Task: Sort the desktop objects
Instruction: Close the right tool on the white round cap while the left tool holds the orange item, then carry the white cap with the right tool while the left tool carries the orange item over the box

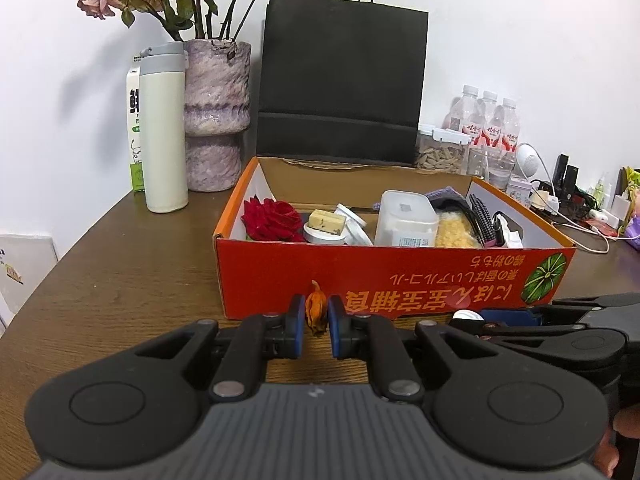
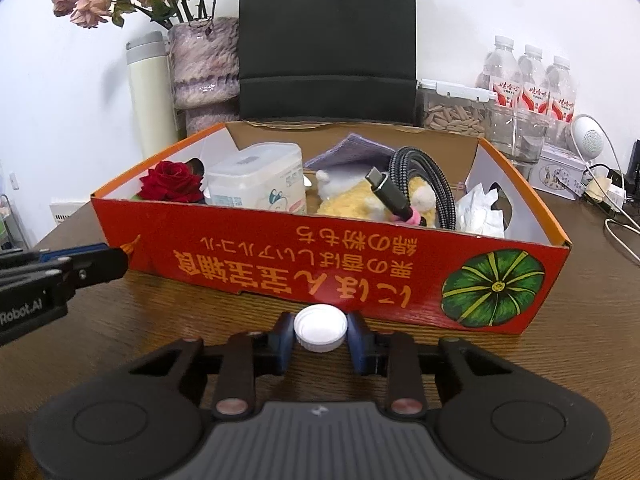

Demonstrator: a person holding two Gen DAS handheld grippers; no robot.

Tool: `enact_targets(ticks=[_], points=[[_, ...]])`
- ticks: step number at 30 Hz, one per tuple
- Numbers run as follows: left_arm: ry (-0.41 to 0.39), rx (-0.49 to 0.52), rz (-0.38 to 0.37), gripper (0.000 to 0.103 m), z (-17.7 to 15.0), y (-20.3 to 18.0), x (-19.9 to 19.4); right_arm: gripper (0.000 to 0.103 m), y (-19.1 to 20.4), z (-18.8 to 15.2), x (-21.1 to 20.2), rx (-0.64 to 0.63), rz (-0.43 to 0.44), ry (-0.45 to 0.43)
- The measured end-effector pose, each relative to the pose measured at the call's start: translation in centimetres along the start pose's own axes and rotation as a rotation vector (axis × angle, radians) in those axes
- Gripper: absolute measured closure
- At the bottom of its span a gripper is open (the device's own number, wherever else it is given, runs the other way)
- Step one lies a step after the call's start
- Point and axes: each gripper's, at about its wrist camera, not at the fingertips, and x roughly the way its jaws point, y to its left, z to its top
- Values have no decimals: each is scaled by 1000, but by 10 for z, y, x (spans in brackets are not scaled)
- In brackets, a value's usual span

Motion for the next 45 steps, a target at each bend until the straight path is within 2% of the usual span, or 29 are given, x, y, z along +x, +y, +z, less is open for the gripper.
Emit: enact_targets(ticks=[14,20,25,30,34,45], points=[[-87,4,-4,90,3,-5,-24,76,11,-9,-33,13,29,-81],[-183,13,0,90,11,-14,-53,76,9,-8,-56,14,48,-149],[-261,5,-2,90,29,-23,-63,76,-1,8,-73,25,60,-239],[-273,10,7,90,48,-34,-47,76,-21,29,-74,34,45,-300],[-266,-11,0,90,60,-38,-24,76,-39,43,-61,45,25,-315],[-228,58,40,90,73,-38,49,76,-66,69,-4,3,0,-299]])
